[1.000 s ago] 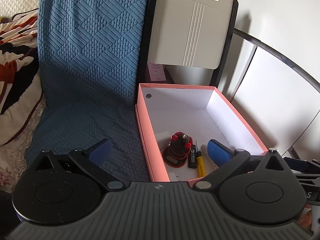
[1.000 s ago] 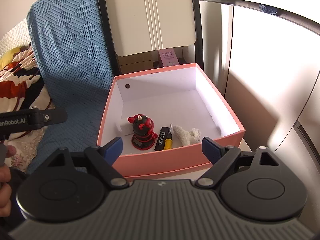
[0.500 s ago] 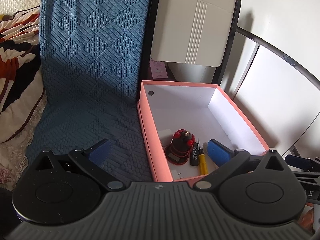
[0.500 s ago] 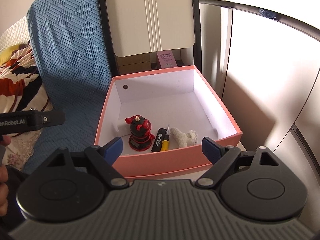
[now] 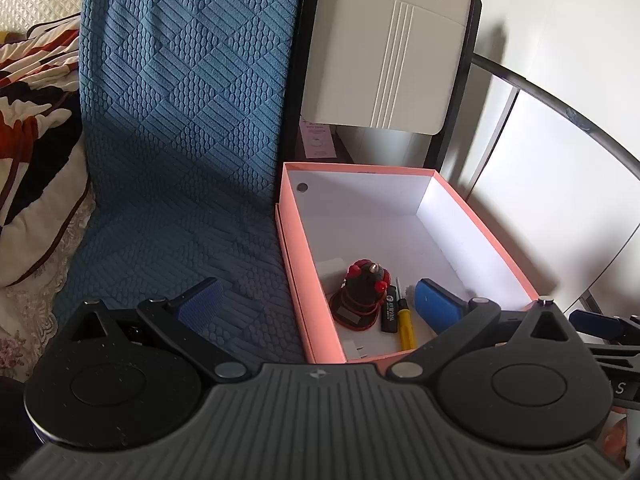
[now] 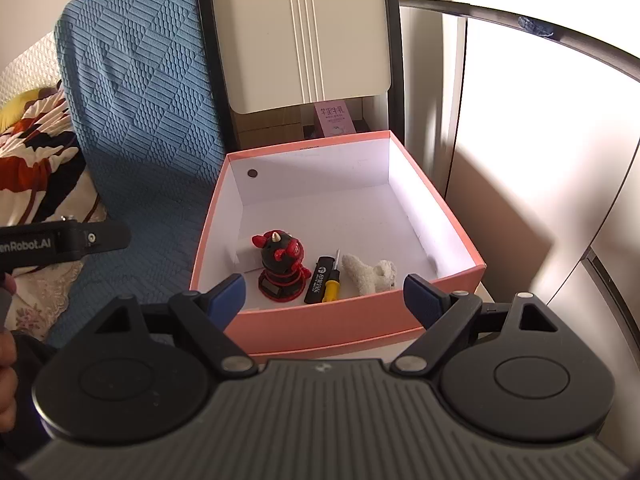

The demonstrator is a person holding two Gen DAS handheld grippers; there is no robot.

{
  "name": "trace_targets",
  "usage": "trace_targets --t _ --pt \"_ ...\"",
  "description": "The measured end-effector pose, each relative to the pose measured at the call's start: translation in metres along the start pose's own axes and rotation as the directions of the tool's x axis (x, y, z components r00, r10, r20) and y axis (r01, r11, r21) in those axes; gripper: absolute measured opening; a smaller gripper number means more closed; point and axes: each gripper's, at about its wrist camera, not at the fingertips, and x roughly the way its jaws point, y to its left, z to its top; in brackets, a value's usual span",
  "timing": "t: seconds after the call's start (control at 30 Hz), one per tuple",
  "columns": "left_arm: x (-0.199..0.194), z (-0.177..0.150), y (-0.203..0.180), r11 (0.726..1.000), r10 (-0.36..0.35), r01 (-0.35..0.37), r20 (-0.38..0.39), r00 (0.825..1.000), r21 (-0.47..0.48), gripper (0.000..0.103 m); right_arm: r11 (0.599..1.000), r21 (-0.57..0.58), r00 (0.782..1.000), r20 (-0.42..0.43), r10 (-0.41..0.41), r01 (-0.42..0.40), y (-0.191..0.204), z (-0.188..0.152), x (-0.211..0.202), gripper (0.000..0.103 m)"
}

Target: Organize rigid objects

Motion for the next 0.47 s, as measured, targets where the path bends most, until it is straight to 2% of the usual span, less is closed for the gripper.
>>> trace_targets --t 0.47 --pt "0.0008 -0.0001 0.0005 1.0 -0.004 0.004 -0.011 1.0 -0.009 0.103 1.0 0.01 1.0 0.0 -0.003 0.003 -0.0004 0.0005 0.0015 0.088"
